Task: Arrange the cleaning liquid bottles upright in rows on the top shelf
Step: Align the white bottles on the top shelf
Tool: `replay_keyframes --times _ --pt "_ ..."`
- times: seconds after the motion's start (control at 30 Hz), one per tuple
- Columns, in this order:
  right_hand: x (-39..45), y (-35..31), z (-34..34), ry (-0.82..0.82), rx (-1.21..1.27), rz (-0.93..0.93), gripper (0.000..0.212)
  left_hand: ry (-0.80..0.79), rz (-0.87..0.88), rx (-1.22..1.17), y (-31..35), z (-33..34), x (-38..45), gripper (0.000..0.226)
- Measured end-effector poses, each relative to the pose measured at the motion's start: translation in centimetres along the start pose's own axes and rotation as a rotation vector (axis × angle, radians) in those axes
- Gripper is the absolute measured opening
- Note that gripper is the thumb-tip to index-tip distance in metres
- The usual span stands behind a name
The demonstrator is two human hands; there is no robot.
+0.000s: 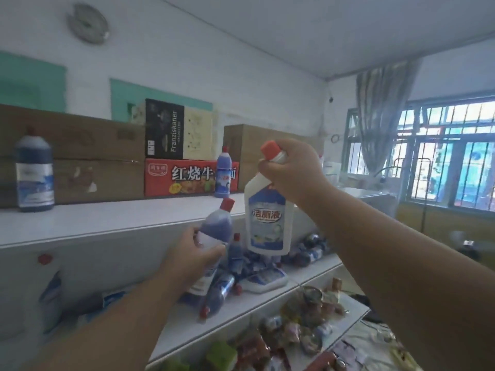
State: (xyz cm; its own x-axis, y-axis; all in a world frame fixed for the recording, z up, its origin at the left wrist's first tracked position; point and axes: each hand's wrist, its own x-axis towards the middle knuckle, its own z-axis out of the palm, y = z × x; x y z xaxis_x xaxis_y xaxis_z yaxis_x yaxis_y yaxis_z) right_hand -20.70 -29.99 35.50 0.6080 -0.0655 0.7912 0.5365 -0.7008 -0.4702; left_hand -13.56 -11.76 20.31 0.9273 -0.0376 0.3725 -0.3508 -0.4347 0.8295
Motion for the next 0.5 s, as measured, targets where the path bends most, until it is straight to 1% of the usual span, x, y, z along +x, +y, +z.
replay_keyframes --times 0.1,0.17,0.23,0.3,0.4,0.5 --pt "1.7 0.0 -1.3 -0.003 0.058 -0.016 0.016 0.1 0.024 -0.125 3.2 -0.5 1.3 0.028" --pt "3.1 0.3 -1.3 -0.023 0.097 -0.012 0.013 0.14 0.048 -0.15 4.6 -1.2 2.7 0.029" --pt "4.8 0.4 -0.8 -0.048 0.106 -0.001 0.011 0.149 0.06 -0.14 5.5 -2.0 4.3 0.035" --pt "6.8 0.6 0.0 -0.073 0.119 -0.009 0.015 0.146 0.063 -0.117 6.2 -2.6 6.2 0.038" --pt "10.1 1.5 1.2 -0.077 0.165 -0.03 0.013 0.177 0.093 -0.089 6.5 -3.2 9.9 0.033" --pt "13.1 3.4 2.3 -0.076 0.221 0.011 0.016 0.178 0.081 -0.074 6.5 -3.2 13.7 0.032"
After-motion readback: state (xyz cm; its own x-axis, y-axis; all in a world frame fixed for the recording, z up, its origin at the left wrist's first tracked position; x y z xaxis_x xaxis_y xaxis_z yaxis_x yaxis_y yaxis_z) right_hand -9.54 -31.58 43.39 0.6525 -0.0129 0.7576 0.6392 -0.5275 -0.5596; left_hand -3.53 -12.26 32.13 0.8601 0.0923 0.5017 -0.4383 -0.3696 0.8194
